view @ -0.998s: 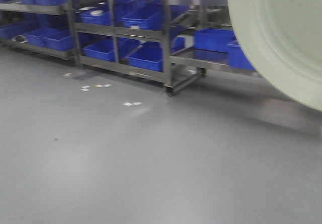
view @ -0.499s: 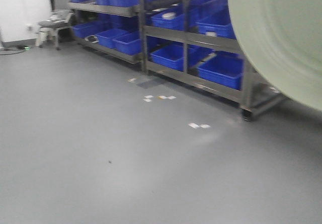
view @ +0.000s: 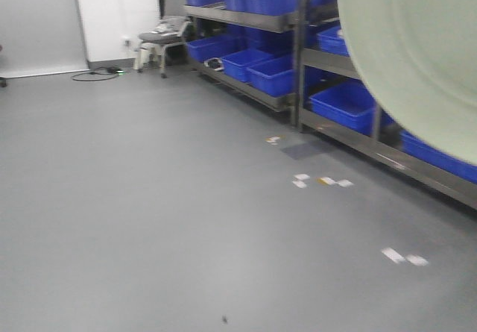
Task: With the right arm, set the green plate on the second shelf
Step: 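Drive the base away from the table carrying the plate in the right gripper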
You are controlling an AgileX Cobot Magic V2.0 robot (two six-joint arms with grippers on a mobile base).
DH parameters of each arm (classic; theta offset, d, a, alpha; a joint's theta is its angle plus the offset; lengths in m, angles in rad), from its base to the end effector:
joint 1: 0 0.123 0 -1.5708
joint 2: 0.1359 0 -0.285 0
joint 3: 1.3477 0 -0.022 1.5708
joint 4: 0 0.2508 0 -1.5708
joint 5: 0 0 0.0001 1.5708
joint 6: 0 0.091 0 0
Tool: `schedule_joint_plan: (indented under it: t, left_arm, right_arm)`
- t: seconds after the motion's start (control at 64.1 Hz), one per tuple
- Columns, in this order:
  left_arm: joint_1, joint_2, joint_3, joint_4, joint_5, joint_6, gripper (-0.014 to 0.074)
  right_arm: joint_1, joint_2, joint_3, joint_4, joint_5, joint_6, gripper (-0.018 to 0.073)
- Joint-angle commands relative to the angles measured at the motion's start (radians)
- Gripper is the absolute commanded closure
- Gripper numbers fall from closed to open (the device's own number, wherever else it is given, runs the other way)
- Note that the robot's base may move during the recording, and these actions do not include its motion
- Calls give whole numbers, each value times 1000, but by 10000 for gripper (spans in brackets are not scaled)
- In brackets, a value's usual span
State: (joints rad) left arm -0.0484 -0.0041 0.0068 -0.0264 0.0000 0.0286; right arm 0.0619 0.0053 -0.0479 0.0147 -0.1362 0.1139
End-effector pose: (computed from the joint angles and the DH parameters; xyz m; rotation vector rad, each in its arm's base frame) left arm 0.0561 -0.0027 0.2111 0.0376 1.4859 -0.0374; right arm 0.0514 0.0030 0.2412 0.0452 1.3057 0.1612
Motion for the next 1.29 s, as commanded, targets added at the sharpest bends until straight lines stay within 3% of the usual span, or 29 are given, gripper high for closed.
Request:
schedule_joint_plan:
  t: [0.0, 1.279]
  left_arm:
    - [-3, -18, 40, -7, -81, -2, 466]
    - [-3, -18, 40, -7, -81, -2, 466]
  right_arm:
    - [0, 11, -34, 9, -103, 6, 506]
    - [0, 11, -34, 9, -103, 6, 506]
